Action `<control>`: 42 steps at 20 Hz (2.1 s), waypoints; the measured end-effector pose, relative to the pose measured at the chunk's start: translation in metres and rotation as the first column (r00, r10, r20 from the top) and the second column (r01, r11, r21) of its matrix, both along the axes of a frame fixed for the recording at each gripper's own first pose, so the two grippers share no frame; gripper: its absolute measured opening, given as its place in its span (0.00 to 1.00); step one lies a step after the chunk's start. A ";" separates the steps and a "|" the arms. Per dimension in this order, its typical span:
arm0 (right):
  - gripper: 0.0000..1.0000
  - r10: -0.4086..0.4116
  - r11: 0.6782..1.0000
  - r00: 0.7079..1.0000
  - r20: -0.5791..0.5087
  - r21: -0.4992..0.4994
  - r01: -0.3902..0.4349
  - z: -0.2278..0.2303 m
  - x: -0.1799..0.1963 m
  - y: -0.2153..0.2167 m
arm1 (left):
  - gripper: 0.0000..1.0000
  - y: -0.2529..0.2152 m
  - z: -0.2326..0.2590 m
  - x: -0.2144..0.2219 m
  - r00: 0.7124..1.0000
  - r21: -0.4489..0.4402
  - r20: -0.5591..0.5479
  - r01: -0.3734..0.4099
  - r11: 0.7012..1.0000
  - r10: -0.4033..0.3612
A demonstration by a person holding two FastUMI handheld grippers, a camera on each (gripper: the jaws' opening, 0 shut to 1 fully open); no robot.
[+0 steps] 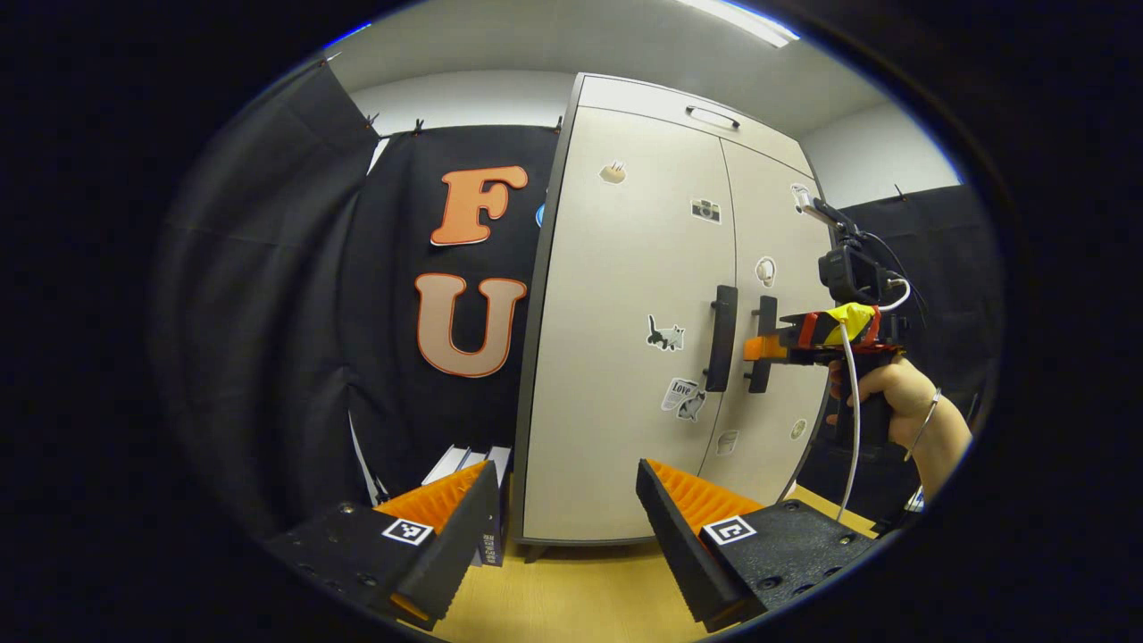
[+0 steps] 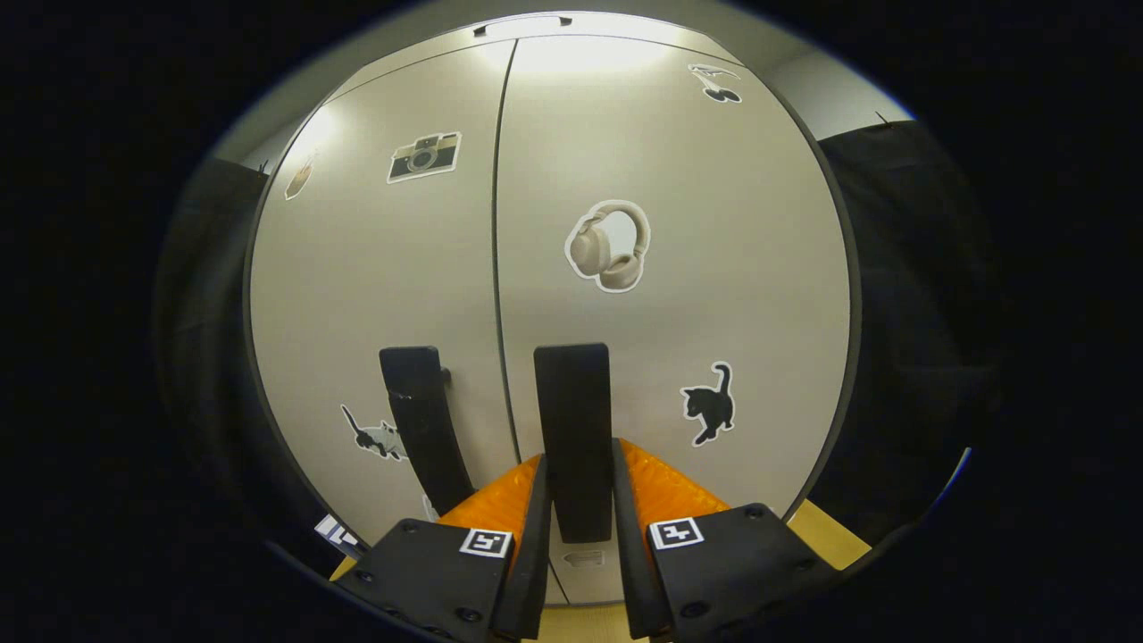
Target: Open the right door of the double-door shoe cabinet with the right hand, and open the left door with the left hand.
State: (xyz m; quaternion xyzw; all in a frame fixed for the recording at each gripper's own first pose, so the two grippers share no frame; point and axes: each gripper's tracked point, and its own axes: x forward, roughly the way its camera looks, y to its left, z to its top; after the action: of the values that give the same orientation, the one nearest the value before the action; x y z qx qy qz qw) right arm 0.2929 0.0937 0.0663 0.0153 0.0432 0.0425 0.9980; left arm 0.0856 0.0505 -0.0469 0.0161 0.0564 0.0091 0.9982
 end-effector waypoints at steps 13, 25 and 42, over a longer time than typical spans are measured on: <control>0.24 -0.028 0.996 1.000 0.001 -0.079 0.028 0.001 -0.026 -0.014 | 0.95 -0.005 0.002 -0.019 1.000 0.027 0.000 -0.001 1.000 0.001; 0.09 -0.027 1.000 1.000 -0.011 -0.012 0.027 0.003 -0.052 -0.032 | 0.95 -0.031 0.025 -0.038 0.999 0.023 0.040 0.007 1.000 -0.008; 0.08 -0.030 0.996 0.999 -0.018 -0.083 0.028 0.005 -0.075 -0.080 | 0.95 -0.107 0.042 -0.046 0.999 0.010 0.053 0.008 1.000 -0.008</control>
State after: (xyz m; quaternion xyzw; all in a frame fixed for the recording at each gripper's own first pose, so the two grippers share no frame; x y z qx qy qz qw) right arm 0.2177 0.0134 0.0714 -0.0250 0.0545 0.0262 0.9979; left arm 0.0393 -0.0563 -0.0049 0.0212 0.0296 0.0058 0.9993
